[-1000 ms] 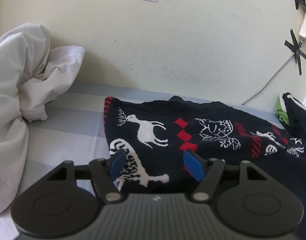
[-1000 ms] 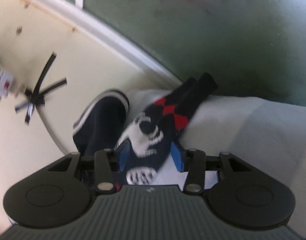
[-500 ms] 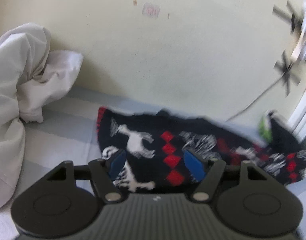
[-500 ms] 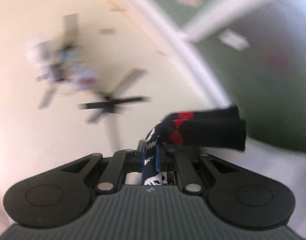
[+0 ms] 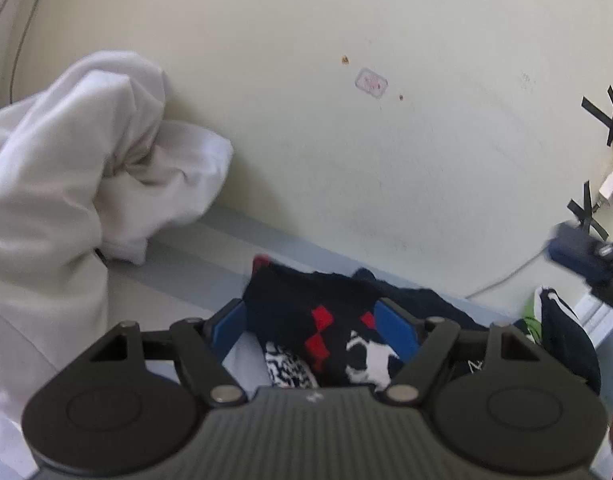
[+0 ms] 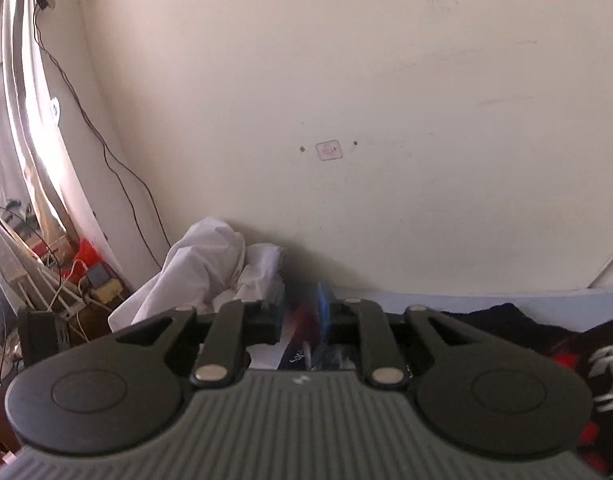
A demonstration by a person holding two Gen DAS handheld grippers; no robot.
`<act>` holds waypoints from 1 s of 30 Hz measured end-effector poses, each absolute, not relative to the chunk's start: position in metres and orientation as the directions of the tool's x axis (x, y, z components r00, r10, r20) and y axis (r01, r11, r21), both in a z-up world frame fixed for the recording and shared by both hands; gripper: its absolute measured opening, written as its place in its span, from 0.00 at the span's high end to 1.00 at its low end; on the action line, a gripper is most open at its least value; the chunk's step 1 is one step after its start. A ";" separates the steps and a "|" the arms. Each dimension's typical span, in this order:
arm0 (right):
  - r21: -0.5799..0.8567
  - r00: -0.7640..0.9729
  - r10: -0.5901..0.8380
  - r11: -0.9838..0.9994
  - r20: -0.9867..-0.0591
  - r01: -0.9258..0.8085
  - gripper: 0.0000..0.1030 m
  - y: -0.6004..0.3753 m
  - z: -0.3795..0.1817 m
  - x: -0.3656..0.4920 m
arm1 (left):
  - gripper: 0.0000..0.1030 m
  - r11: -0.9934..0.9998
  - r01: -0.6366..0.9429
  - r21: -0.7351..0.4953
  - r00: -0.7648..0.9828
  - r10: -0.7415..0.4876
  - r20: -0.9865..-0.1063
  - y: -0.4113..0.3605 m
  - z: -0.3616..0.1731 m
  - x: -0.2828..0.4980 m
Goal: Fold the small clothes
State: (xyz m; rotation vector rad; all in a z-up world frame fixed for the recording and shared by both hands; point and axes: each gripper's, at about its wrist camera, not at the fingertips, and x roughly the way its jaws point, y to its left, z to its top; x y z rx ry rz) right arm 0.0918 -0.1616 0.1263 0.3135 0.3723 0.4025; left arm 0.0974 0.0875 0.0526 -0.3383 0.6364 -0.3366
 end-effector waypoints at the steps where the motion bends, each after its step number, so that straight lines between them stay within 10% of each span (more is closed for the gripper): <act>1: 0.380 0.873 0.415 0.874 -0.256 -0.304 0.65 -0.179 0.126 0.085 | 0.29 0.892 0.205 -0.403 0.746 -0.409 -0.526 0.085 0.051 0.099; 10: 0.391 0.903 -0.019 0.897 -0.429 0.205 0.42 -0.344 0.068 0.055 | 0.33 0.923 0.175 -0.344 0.706 -0.361 -0.609 0.067 0.024 0.112; 13: 0.408 0.865 0.031 0.890 -0.500 0.204 0.39 -0.348 0.039 0.068 | 0.74 0.932 0.141 -0.332 0.691 -0.333 -0.641 0.069 0.013 0.120; 15: 0.417 0.856 0.077 0.893 -0.512 0.169 0.53 -0.344 0.027 0.078 | 0.77 0.929 0.135 -0.344 0.685 -0.338 -0.646 0.072 0.009 0.122; 16: 0.384 0.840 0.067 0.907 -0.538 0.174 0.75 -0.341 0.021 0.086 | 0.81 0.926 0.131 -0.354 0.686 -0.342 -0.642 0.074 0.010 0.122; 22: 0.038 0.833 -0.156 0.978 -0.531 0.207 0.71 -0.305 0.018 0.098 | 0.87 0.930 0.139 -0.340 0.717 -0.331 -0.614 0.076 0.022 0.109; 30: 0.172 0.912 -0.038 0.978 -0.409 0.118 0.59 -0.304 0.052 0.012 | 0.88 0.918 0.161 -0.364 0.743 -0.355 -0.568 0.078 0.042 0.096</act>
